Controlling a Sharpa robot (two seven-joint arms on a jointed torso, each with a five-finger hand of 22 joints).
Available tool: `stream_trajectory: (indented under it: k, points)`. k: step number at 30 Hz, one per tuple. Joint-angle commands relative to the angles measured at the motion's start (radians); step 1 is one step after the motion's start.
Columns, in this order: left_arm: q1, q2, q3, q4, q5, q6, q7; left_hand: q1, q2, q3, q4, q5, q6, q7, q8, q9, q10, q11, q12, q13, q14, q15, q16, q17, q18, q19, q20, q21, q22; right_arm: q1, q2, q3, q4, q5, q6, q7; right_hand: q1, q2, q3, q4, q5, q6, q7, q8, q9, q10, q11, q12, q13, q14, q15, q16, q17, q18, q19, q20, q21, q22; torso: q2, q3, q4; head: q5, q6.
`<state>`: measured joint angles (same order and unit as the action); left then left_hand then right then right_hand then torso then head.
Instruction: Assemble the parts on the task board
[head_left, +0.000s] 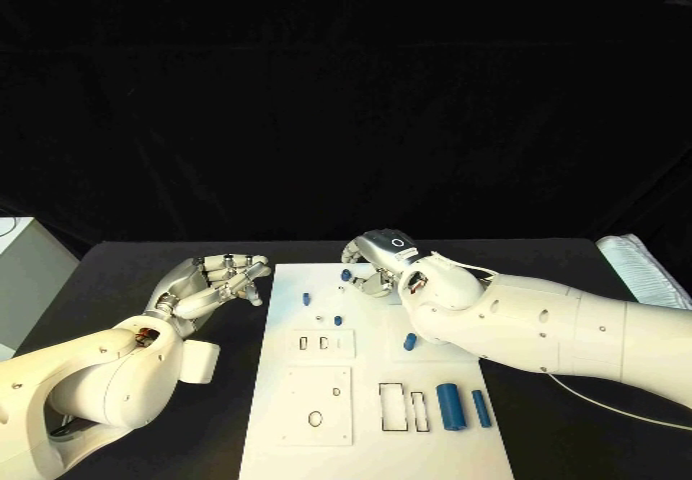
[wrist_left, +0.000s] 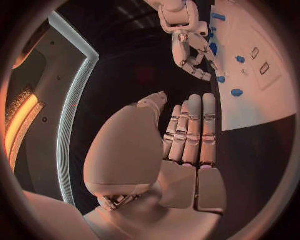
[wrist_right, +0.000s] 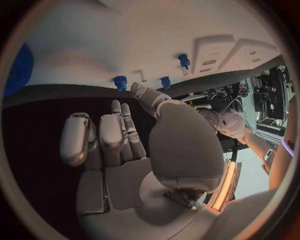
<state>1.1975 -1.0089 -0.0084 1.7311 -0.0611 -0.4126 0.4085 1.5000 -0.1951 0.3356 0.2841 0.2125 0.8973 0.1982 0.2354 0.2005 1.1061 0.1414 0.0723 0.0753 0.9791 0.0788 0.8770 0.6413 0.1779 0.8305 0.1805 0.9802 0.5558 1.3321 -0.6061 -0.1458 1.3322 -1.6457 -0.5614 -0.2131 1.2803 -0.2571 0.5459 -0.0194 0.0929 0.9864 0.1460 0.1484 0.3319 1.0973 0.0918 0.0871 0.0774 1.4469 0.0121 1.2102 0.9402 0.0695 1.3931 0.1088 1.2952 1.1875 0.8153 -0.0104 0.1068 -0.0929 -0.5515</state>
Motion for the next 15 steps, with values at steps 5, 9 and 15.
stream_trajectory:
  k: [5, 9, 15]
  points:
    - [0.002, -0.003, 0.001, -0.010, 0.002, 0.017, 0.007, 0.000, -0.002, 0.007, -0.002, -0.006, -0.008, 0.004, -0.003, 0.002, -0.004, 0.001, -0.004, 0.002, -0.009, -0.001, 0.008, 0.002, 0.005, -0.008, -0.003, 0.006, 0.003, 0.030, -0.131, 0.012, 0.109, 0.144, -0.005, 0.004, -0.023, -0.009, -0.040, 0.024, 0.001, -0.006, -0.007, -0.009, 0.003, 0.073, -0.017, 0.026, 0.017, 0.013, -0.019, 0.027, 0.037, 0.006, 0.025, -0.011, 0.021, 0.040, -0.011, 0.0039, -0.0175, 0.001, 0.006]
    - [0.002, -0.004, 0.001, -0.013, 0.002, 0.019, 0.009, 0.001, -0.002, 0.008, -0.003, -0.006, -0.008, 0.003, -0.003, 0.002, -0.004, 0.001, -0.004, 0.002, -0.009, -0.001, 0.009, 0.002, 0.005, -0.009, -0.003, 0.006, 0.003, 0.042, -0.199, 0.014, 0.142, 0.216, 0.059, -0.007, -0.033, -0.022, -0.059, 0.043, 0.000, -0.017, -0.011, -0.019, 0.005, 0.139, -0.030, 0.053, 0.043, 0.029, -0.030, 0.067, 0.094, -0.008, 0.055, -0.022, 0.067, 0.104, -0.013, 0.0056, -0.0248, -0.003, 0.007]
    - [0.002, -0.002, 0.001, -0.019, 0.002, 0.023, 0.011, 0.002, -0.003, 0.009, -0.004, -0.006, -0.008, 0.003, -0.003, 0.002, -0.004, 0.001, -0.004, 0.002, -0.010, -0.002, 0.010, 0.002, 0.005, -0.010, -0.003, 0.008, 0.004, 0.050, -0.256, 0.014, 0.124, 0.326, 0.173, -0.012, 0.058, 0.029, -0.409, 0.118, 0.006, -0.040, -0.011, -0.022, 0.020, 0.252, -0.044, 0.234, 0.225, 0.044, -0.042, 0.133, 0.180, -0.029, 0.097, -0.032, 0.145, 0.210, -0.012, 0.0095, -0.0306, -0.006, 0.007]
